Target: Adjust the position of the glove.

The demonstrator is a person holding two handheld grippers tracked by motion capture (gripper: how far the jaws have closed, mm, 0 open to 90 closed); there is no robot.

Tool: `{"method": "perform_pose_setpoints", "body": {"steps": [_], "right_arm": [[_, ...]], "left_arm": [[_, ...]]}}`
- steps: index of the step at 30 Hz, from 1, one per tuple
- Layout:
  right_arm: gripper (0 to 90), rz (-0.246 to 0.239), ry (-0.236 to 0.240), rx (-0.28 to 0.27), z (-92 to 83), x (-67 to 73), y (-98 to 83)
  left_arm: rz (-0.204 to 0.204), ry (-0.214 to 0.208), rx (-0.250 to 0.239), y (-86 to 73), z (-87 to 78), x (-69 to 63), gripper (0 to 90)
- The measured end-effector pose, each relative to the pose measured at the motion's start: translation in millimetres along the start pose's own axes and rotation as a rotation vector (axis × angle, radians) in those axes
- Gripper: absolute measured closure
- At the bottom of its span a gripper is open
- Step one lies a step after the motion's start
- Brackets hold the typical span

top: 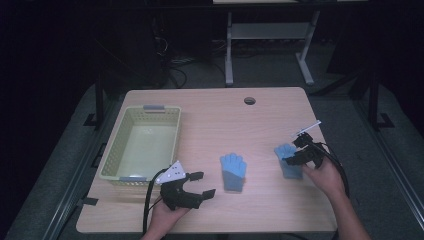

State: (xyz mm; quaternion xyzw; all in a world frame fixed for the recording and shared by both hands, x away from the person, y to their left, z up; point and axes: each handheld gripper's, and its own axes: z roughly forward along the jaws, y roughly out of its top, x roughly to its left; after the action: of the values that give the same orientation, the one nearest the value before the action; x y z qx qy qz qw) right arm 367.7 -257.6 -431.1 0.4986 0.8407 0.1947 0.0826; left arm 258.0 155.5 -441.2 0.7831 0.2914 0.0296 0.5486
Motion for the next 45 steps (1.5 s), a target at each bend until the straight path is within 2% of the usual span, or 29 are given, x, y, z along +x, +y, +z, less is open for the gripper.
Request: {"method": "perform_pose_setpoints", "body": {"steps": [3, 6, 14, 19, 22, 28, 31, 38, 41, 45], "right_arm": [[56.0, 0.001, 0.009, 0.028, 4.0, -1.9, 0.1], [57.6, -0.011, -0.009, 0.073, 11.0, 0.0, 0.2], [61.0, 0.002, -0.029, 0.070, 13.1, 3.7, -0.7], [66.5, 0.015, -0.027, 0.067, 13.0, 4.8, -1.2], [73.8, 0.032, -0.024, 0.065, 12.8, 4.5, -1.1], [81.7, 0.095, 0.005, 0.033, 11.8, 0.9, -4.3], [82.6, 0.086, -0.004, 0.025, 9.6, 1.5, -4.2], [82.8, 0.086, 0.011, -0.023, -3.3, 9.7, -5.2], [82.9, 0.085, 0.026, -0.061, -14.2, 14.1, -5.6], [82.9, 0.080, 0.037, -0.091, -23.7, 18.8, -2.8]], "left_arm": [[0.000, 0.002, 0.003, -0.2, 0.4, -0.4, 21.5], [0.003, 0.000, 0.001, 0.1, -0.3, -0.3, 21.6], [0.005, 0.005, 0.005, -0.1, 0.5, -2.1, 21.8], [-0.001, 0.003, 0.007, -0.5, -0.2, -1.7, 21.8], [-0.002, 0.005, 0.008, -0.7, -0.1, -1.8, 21.8], [0.001, 0.007, 0.003, -0.4, -0.5, -0.8, 21.8], [-0.008, 0.011, 0.000, -0.5, -1.9, -0.2, 21.8], [-0.005, 0.018, -0.008, -0.3, -2.2, 0.0, 21.9], [-0.017, 0.018, -0.005, -1.6, -0.8, -0.3, 22.0], [-0.009, 0.021, -0.008, -1.0, -1.2, -1.0, 22.0]]}}
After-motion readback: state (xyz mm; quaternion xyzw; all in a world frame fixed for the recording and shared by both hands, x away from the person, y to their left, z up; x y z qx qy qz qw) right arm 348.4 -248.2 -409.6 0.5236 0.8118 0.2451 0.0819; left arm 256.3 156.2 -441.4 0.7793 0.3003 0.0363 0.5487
